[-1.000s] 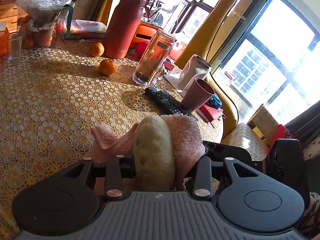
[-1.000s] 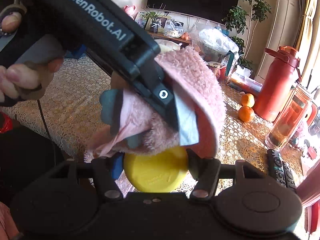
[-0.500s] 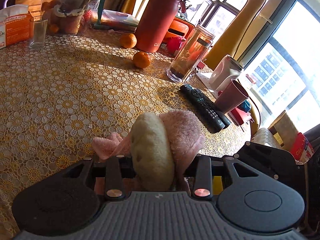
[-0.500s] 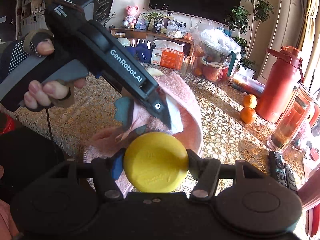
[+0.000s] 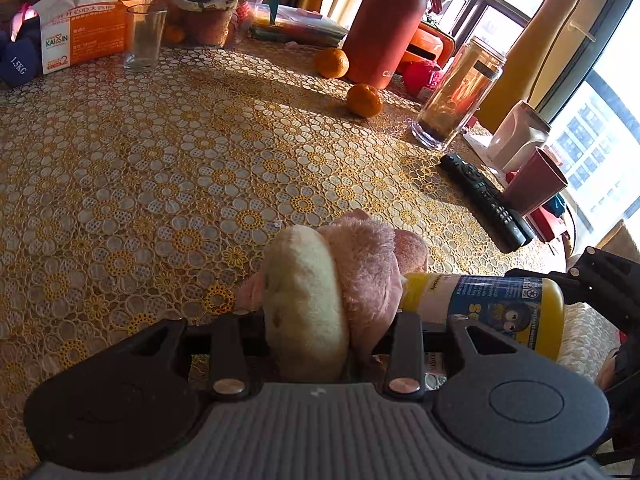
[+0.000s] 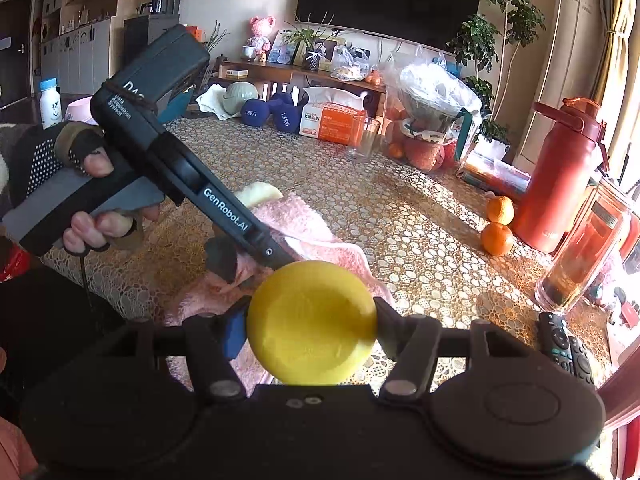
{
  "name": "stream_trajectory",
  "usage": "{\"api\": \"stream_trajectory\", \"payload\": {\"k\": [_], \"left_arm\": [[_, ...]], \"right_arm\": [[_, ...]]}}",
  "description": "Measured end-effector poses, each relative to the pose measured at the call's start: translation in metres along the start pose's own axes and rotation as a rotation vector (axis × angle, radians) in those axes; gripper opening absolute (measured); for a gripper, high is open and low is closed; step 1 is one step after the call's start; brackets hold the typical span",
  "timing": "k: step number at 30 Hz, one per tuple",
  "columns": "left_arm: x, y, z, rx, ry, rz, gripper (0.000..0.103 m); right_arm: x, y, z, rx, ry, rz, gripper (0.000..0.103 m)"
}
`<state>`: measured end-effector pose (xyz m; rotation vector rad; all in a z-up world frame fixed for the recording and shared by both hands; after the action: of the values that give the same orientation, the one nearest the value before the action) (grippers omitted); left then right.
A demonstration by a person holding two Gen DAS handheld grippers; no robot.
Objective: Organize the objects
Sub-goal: 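Lower the towel-wrapped plush with left gripper toward the table, then open left gripper to release the plush and towel while right gripper sets the jar down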
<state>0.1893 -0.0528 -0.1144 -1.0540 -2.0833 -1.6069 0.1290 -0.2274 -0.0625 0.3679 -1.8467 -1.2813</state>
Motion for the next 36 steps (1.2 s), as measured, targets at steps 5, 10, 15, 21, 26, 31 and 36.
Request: {"api": "stream_trajectory", "payload": {"k": [5,10,15,21,26,31,36], "left_arm": [[0.005,0.009,0.032,-0.004,0.113,-0.024,0.038],[0.012,0.011,0.080,0.034,0.218,-0.023,0.037],[0.019,0.013,0.097,0.075,0.228,-0.026,0.037],[0.021,0.015,0.098,0.069,0.246,-0.039,0.042],[0.027,0.019,0.104,0.066,0.273,-0.059,0.061],[0.034,0.021,0.110,0.065,0.291,-0.075,0.074],[0.042,0.019,0.116,0.066,0.316,-0.086,0.079]], "right_arm": [[-0.005,0.006,-0.001,0.003,-0.007,-0.001,0.061],[-0.015,0.012,-0.004,0.003,-0.022,0.001,0.061],[-0.026,0.021,-0.006,-0.004,-0.022,0.006,0.062],[-0.035,0.026,-0.009,-0.008,-0.033,0.014,0.062],[-0.047,0.031,-0.016,-0.006,-0.041,0.031,0.062],[-0.053,0.032,-0.019,-0.020,-0.051,0.044,0.063],[-0.054,0.031,-0.023,-0.057,-0.057,0.046,0.064]]}}
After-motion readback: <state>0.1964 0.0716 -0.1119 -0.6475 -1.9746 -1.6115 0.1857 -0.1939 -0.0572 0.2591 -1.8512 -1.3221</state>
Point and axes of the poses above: each gripper's, at about its wrist camera, not at the fingertips, and x roughly against the way its jaws point, z to its left, y to its top, the point moved 7 cm from there along -x, roughly the way its jaws point, and after that the axes turned 10 degrees about -z, right-handed, at the moved point
